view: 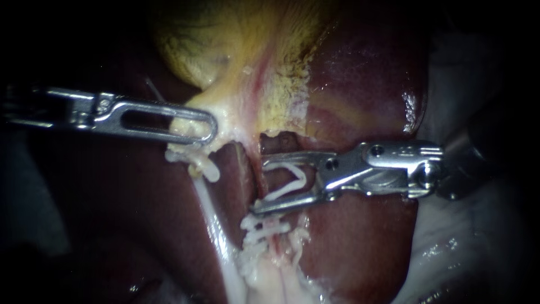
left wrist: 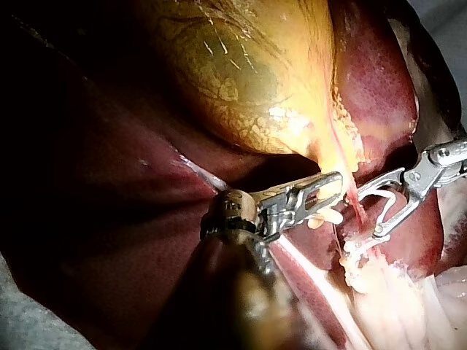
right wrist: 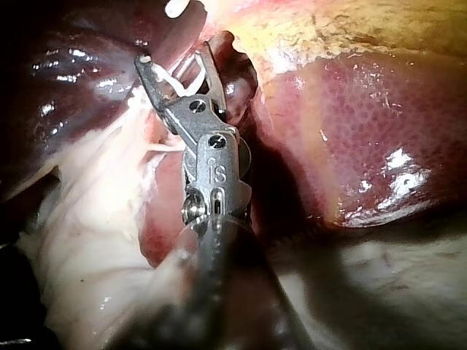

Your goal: Clipping third clip right tube

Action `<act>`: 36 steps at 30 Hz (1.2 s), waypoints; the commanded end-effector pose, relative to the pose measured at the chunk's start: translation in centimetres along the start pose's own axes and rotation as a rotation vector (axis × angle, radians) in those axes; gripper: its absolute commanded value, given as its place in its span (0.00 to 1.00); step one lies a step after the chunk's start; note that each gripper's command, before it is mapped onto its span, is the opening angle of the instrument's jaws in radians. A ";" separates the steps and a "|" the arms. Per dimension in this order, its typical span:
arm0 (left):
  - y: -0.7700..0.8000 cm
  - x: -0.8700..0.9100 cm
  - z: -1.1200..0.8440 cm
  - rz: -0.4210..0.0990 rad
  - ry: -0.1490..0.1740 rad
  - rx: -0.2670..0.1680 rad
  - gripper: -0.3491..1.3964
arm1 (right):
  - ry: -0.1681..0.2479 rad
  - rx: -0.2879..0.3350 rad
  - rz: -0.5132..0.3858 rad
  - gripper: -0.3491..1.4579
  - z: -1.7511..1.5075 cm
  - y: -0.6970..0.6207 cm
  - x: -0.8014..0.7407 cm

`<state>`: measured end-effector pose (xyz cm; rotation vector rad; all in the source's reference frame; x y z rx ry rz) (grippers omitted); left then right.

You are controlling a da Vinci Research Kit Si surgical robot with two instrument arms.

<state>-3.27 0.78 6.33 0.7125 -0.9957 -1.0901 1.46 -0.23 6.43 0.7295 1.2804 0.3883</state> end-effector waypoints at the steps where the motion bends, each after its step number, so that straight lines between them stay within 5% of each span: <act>1: 0.01 0.00 0.00 0.000 0.000 0.000 0.00 | 0.008 0.006 0.005 0.45 0.02 0.00 0.01; 13: 0.02 -0.01 0.00 0.001 0.001 0.001 0.00 | 0.079 0.066 0.070 0.44 0.29 0.00 0.07; 36: 0.01 -0.03 -0.15 -0.001 0.003 0.003 0.00 | 0.073 0.066 0.092 0.44 0.31 0.13 -0.16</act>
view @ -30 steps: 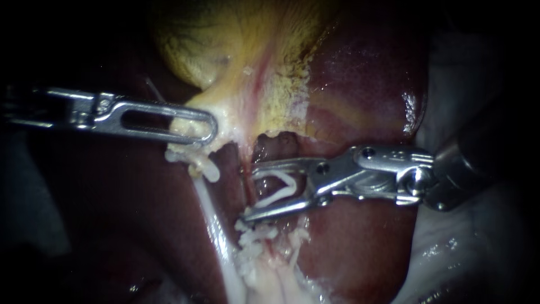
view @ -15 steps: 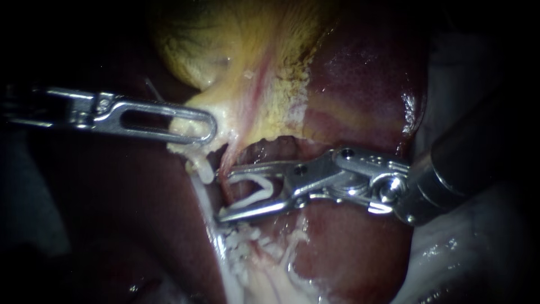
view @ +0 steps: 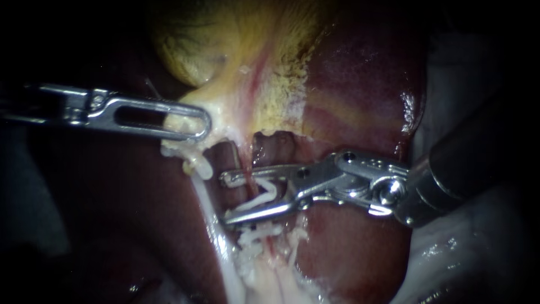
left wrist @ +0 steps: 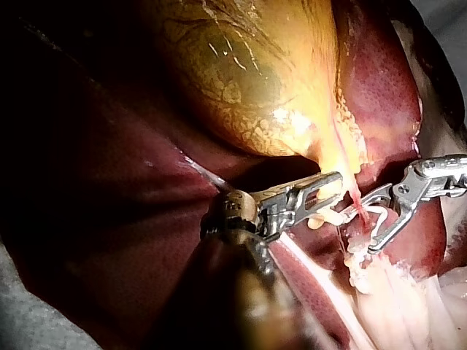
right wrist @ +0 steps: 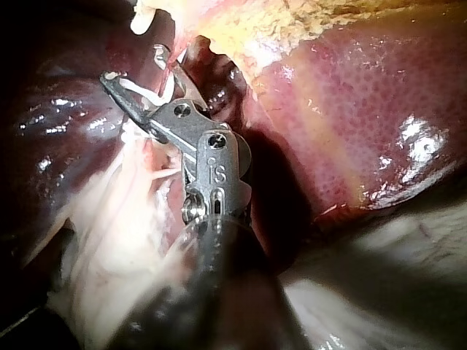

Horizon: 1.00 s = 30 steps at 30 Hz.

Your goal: Clipping third clip right tube

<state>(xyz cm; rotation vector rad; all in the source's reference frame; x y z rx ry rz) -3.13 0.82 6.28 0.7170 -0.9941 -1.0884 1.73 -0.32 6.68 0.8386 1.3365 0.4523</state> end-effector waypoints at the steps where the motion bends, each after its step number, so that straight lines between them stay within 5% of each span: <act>1: -0.02 0.01 0.00 0.000 -0.001 0.000 0.00 | -0.001 0.002 -0.001 0.44 0.02 0.01 -0.01; 8: -0.01 0.00 -0.01 0.000 -0.002 -0.002 0.00 | -0.002 0.019 0.004 0.44 0.07 0.00 0.01; 20: 0.03 0.02 -0.01 0.002 -0.002 -0.002 0.00 | 0.089 0.055 0.027 0.43 -0.12 -0.07 0.51; 30: 0.04 0.04 0.01 0.003 -0.003 -0.004 0.00 | 0.098 0.060 0.063 0.36 -0.15 -0.07 0.53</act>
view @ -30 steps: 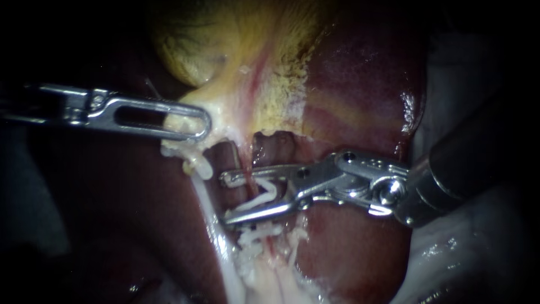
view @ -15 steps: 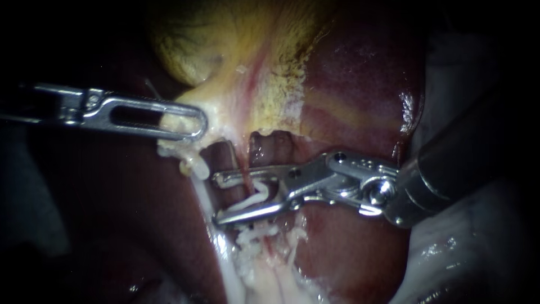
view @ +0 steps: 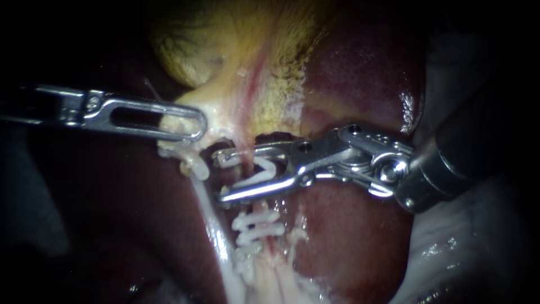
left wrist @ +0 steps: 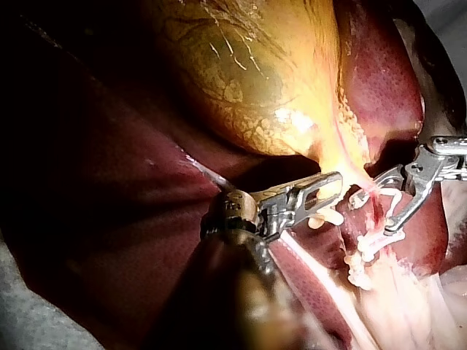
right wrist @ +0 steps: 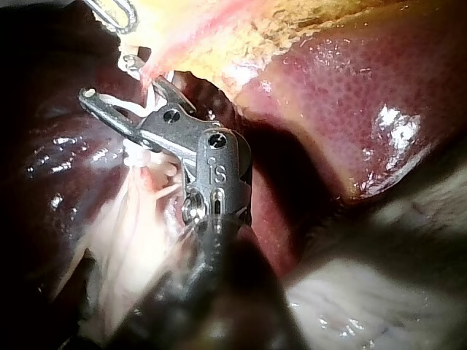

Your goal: Clipping third clip right tube

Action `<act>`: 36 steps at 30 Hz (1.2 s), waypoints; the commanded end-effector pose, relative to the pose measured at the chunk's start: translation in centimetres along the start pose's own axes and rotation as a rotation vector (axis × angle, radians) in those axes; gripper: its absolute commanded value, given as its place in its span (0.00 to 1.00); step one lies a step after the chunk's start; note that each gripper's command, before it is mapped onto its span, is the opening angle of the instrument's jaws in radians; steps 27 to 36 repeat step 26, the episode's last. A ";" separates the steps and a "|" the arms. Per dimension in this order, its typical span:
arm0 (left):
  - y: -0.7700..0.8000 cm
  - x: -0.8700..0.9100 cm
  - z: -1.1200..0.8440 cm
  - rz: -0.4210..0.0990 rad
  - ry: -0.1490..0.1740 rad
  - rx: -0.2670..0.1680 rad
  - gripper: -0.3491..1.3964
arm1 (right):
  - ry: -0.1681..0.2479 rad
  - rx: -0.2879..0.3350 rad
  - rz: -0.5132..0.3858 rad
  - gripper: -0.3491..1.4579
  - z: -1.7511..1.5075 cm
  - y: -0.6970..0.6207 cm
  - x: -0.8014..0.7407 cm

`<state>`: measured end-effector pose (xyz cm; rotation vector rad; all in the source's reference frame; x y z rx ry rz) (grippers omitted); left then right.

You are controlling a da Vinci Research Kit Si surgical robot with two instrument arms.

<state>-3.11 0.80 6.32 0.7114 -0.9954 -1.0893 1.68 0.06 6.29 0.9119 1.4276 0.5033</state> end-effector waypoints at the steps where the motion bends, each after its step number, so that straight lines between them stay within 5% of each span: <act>1: 0.00 0.00 0.00 0.000 0.000 0.000 0.00 | -0.001 0.001 0.046 0.28 -0.01 -0.02 0.00; 4: 0.00 0.00 0.01 0.001 0.000 0.000 0.00 | 0.001 -0.003 0.105 0.00 -0.07 -0.04 -0.01; 10: 0.01 0.00 0.01 0.001 0.000 0.000 0.00 | -0.036 -0.025 0.117 0.00 -0.12 -0.03 -0.04; 36: 0.01 0.00 0.02 0.001 0.000 -0.001 0.00 | -0.037 -0.023 0.115 0.00 -0.11 -0.05 -0.08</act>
